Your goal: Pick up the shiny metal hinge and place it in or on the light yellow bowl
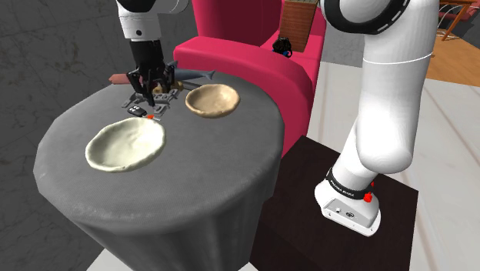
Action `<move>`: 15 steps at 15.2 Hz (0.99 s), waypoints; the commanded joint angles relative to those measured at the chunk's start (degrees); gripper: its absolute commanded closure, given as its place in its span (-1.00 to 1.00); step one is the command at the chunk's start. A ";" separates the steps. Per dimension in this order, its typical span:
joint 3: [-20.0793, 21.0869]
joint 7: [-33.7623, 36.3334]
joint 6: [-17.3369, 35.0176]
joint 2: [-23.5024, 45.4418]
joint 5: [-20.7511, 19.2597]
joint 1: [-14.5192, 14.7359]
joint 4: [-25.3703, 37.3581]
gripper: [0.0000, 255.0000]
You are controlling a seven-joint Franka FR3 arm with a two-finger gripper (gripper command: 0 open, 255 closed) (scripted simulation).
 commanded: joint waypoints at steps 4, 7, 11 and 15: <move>0.05 0.62 -3.73 0.06 -0.06 0.05 3.83 1.00; 0.09 1.01 -6.09 0.25 -0.11 0.09 6.41 1.00; 0.14 1.58 -9.35 0.76 -0.21 0.19 10.23 1.00; 0.20 2.21 -12.80 1.61 -0.34 0.35 14.57 1.00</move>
